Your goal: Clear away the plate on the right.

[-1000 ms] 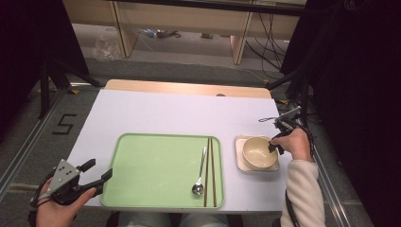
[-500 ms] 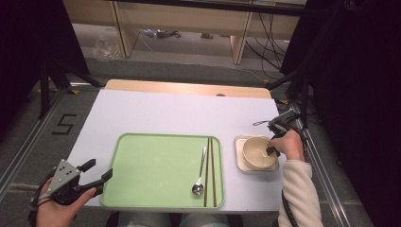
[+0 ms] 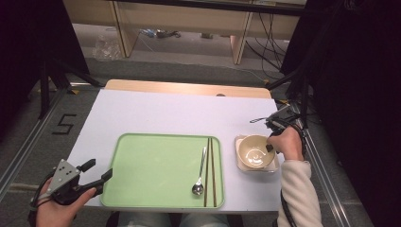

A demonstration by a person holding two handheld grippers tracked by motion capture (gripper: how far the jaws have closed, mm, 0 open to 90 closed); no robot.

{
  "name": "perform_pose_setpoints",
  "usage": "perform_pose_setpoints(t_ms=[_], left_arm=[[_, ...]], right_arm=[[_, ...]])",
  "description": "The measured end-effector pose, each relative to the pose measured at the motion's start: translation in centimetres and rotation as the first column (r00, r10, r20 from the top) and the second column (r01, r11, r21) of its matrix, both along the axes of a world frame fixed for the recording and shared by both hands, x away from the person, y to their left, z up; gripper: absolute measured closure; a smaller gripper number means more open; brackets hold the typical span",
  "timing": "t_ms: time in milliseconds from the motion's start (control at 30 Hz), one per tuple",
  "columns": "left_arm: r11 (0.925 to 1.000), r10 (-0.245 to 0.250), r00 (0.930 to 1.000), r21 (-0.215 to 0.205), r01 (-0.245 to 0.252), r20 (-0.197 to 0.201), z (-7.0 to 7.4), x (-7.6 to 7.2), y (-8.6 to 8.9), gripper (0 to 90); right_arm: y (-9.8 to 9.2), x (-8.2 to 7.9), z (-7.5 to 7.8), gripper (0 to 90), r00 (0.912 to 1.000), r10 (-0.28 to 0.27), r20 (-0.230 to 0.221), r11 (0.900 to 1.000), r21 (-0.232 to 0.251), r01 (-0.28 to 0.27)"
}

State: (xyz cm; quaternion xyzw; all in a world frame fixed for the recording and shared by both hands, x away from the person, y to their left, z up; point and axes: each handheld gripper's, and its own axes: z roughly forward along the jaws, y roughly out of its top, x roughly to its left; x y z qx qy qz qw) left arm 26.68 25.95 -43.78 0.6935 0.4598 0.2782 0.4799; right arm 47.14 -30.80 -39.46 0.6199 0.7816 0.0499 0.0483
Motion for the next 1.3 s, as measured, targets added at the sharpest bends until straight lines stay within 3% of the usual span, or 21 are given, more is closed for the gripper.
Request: perform_pose_setpoints(t_ms=[67,133,167,233,367,467,500,533,600,733,767,800,867,900,933,1033,1100,1133,1167,1300], left_arm=[[1.0,0.001,1.0,-0.001,-0.001,0.0,0.0,0.0,0.0,31.5],[1.0,0.002,1.0,0.0,-0.002,0.0,0.0,0.0,0.0,31.5],[1.0,0.002,1.0,0.0,-0.002,-0.001,0.0,0.0,0.0,31.5],[1.0,0.0,1.0,0.001,0.0,0.0,0.0,0.0,0.0,31.5],[1.0,0.004,1.0,0.0,-0.004,-0.001,0.0,0.0,0.0,31.5],[1.0,0.002,1.0,0.001,-0.002,-0.001,0.0,0.0,0.0,31.5],[1.0,0.002,1.0,0.001,-0.002,-0.001,0.0,0.0,0.0,31.5],[1.0,0.002,1.0,0.001,-0.002,-0.001,0.0,0.0,0.0,31.5],[1.0,0.002,1.0,0.001,-0.002,-0.001,0.0,0.0,0.0,31.5],[1.0,0.003,1.0,-0.001,-0.003,0.0,0.0,0.0,0.0,31.5],[1.0,0.004,1.0,-0.001,-0.004,0.001,0.0,0.0,0.0,31.5],[1.0,0.004,1.0,-0.001,-0.004,0.001,0.0,0.0,0.0,31.5],[1.0,0.004,1.0,-0.001,-0.004,0.001,0.0,0.0,0.0,31.5],[1.0,0.004,1.0,-0.001,-0.004,-0.002,0.0,0.0,0.0,31.5],[1.0,0.001,1.0,-0.001,-0.001,0.0,0.0,0.0,0.0,31.5],[1.0,0.004,1.0,0.0,-0.004,0.0,0.0,0.0,0.0,31.5],[1.0,0.004,1.0,-0.001,-0.004,-0.002,0.0,0.0,0.0,31.5],[1.0,0.002,1.0,-0.003,-0.002,0.001,-0.1,0.0,0.0,31.5],[1.0,0.002,1.0,-0.003,-0.002,0.001,-0.1,0.0,0.0,31.5],[1.0,0.002,1.0,-0.005,-0.002,0.002,-0.1,0.0,0.0,31.5]], right_arm=[[0.2,-0.1,0.7,85.6,0.9995,-0.015,0.027,1.0,0.007,0.015],[0.2,-0.2,1.4,85.6,0.9975,0.023,0.066,0.999,0.024,-0.025],[0.6,-0.4,1.9,85.6,0.9977,-0.005,0.067,0.999,0.038,0.002],[1.1,-0.5,2.5,85.6,0.9932,0.01,0.116,0.997,0.07,-0.018],[2.7,-0.3,2.9,85.6,0.9897,0.027,0.14,0.992,0.115,-0.044],[4.4,-0.3,3.1,85.6,0.9922,0.008,0.124,0.984,0.178,-0.03],[4.7,-0.1,3.0,85.6,0.9869,0.05,0.153,0.979,0.186,-0.079],[5.3,-0.1,3.1,85.6,0.9905,0.043,0.131,0.975,0.209,-0.07],[7.1,0.2,3.1,85.6,0.9865,0.08,0.142,0.961,0.252,-0.115],[8.6,0.4,3.1,85.6,0.9769,0.136,0.165,0.951,0.255,-0.175],[9.2,0.4,3.1,85.6,0.9767,0.141,0.162,0.949,0.259,-0.18],[9.8,0.2,3.4,85.6,0.9848,0.115,0.13,0.952,0.269,-0.147],[10.1,0.5,3.0,85.6,0.9727,0.161,0.167,0.942,0.269,-0.202],[10.3,0.5,3.0,85.6,0.9733,0.162,0.162,0.942,0.268,-0.202],[10.9,0.6,2.8,85.6,0.9684,0.179,0.173,0.937,0.269,-0.222],[11.7,0.5,2.8,85.6,0.9733,0.161,0.164,0.938,0.282,-0.202],[12.3,0.6,2.6,85.6,0.9665,0.185,0.178,0.928,0.292,-0.231],[12.9,0.6,2.5,85.6,0.9691,0.185,0.163,0.926,0.3,-0.227],[13.2,0.6,2.4,85.6,0.9633,0.205,0.173,0.918,0.308,-0.251],[15.1,0.6,1.6,85.5,0.9594,0.236,0.154,0.91,0.311,-0.274]])
